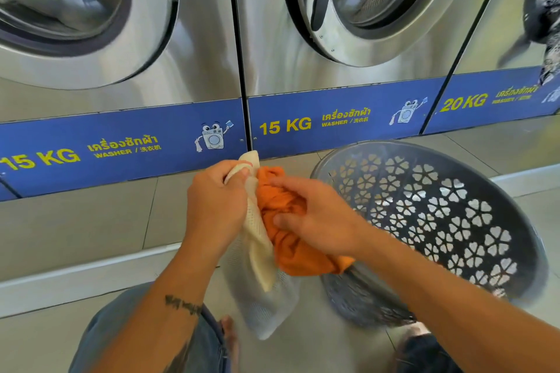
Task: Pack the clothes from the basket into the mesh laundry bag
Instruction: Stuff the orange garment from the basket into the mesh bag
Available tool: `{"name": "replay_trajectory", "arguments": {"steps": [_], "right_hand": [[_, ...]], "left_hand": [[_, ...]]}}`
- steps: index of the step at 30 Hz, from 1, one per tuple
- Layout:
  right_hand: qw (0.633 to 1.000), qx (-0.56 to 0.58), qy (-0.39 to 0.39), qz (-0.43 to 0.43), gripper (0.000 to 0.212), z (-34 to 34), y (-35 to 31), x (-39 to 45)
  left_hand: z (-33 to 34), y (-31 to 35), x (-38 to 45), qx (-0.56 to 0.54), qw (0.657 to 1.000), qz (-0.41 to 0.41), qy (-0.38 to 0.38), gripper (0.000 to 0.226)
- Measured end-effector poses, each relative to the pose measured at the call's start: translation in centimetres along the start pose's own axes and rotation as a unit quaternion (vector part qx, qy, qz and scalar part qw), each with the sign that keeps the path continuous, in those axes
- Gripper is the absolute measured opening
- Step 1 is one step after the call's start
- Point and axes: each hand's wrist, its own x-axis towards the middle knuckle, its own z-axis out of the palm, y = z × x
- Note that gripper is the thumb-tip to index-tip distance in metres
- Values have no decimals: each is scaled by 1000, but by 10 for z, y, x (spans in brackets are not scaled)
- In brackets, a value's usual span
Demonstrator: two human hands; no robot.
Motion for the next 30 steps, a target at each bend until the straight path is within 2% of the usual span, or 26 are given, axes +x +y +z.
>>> {"name": "replay_trajectory", "arguments": {"steps": [2, 4, 5, 7, 10, 13, 17, 19, 21, 23, 25, 26, 28, 30], "right_hand": [[998, -13, -51, -36, 35, 24, 3, -10], [987, -81, -116, -72, 22, 45, 15, -16], [978, -126, -150, -70, 22, 53, 22, -15], [964, -173, -200, -36, 30, 59, 34, -8], [956, -174, -238, -1, 55, 66, 44, 1], [958, -182, -222, 21, 62, 74, 52, 8], [986, -35, -152, 59, 38, 84, 63, -4], [988, 7, -122, 96, 50, 90, 67, -19], [986, -3, -84, 141, 69, 100, 77, -35], [974, -67, -63, 208, 83, 111, 88, -49], [944, -144, -77, 285, 82, 125, 99, -62], [930, -147, -93, 323, 80, 132, 103, -68], [916, -58, -103, 383, 78, 142, 105, -73], [923, 32, -63, 379, 66, 152, 100, -73]], "left_hand": [[-2, -2, -1, -26, 999, -8, -18, 18], [2, -5, -8, -28, 998, -15, -48, 18], [4, -7, -12, -22, 998, -18, -56, 18], [6, -11, -17, -15, 998, -23, -53, 18], [-2, -16, -16, -8, 999, -31, -37, 18], [-10, -25, -14, -3, 999, -39, -36, 19], [-10, -48, -24, -12, 995, -94, -31, 20], [-7, -68, -37, -34, 989, -138, -46, 20], [-6, -88, -54, -35, 981, -182, -53, 20], [-10, -105, -65, -29, 977, -206, -47, 21], [-18, -115, -68, -14, 976, -217, -29, 22], [-23, -118, -68, -6, 976, -216, -22, 22], [-30, -126, -69, 21, 979, -202, -25, 16], [-33, -132, -71, 60, 980, -186, -39, 18]]}}
